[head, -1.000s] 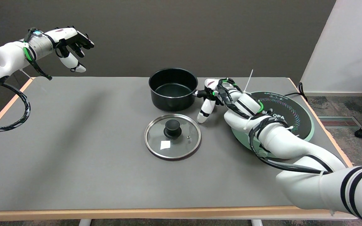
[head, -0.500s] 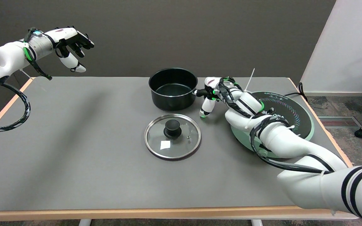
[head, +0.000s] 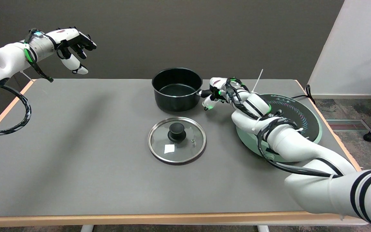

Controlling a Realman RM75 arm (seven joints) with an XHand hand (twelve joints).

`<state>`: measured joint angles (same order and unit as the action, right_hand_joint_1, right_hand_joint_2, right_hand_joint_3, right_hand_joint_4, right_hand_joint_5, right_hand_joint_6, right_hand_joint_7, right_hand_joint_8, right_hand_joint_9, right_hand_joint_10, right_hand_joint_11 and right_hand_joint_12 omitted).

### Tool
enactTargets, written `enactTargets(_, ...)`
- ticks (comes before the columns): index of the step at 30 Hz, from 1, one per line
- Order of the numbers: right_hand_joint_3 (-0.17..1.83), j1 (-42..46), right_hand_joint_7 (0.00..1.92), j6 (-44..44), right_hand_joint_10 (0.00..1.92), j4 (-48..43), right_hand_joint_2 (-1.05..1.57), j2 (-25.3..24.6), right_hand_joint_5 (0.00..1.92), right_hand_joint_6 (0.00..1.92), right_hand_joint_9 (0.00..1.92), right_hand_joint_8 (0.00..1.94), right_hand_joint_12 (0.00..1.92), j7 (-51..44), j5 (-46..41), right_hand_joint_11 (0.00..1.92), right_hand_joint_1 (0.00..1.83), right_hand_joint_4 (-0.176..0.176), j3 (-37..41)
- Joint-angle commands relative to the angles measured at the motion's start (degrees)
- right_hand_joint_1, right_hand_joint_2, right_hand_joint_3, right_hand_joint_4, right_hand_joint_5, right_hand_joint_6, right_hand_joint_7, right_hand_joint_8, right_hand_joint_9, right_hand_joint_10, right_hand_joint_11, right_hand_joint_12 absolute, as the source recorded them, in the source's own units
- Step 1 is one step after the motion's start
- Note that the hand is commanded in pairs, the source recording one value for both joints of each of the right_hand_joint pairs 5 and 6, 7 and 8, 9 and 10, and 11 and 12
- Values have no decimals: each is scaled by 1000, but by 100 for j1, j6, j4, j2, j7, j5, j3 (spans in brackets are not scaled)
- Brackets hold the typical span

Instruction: Pick up the pot.

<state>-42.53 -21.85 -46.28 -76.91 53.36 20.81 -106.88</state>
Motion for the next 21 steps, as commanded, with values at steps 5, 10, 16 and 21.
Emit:
enactTargets(5,701,6,1902,140,1902,-108,899,124,1902,1902,1902,1902,1902,31,-198,1902,935,-50,78)
enactTargets(10,601,132,1880,199,1880,-586,963,275,1880,1880,1880,1880,1880,31,-195,1880,960,-43,78)
enactTargets(16,602,315,1868,287,1868,-1416,979,568,1868,1868,1868,1868,1868,31,-182,1868,976,-44,78)
enactTargets(21,614,483,1865,275,1865,-2048,990,813,1865,1865,1865,1865,1865,31,-153,1865,978,-45,78)
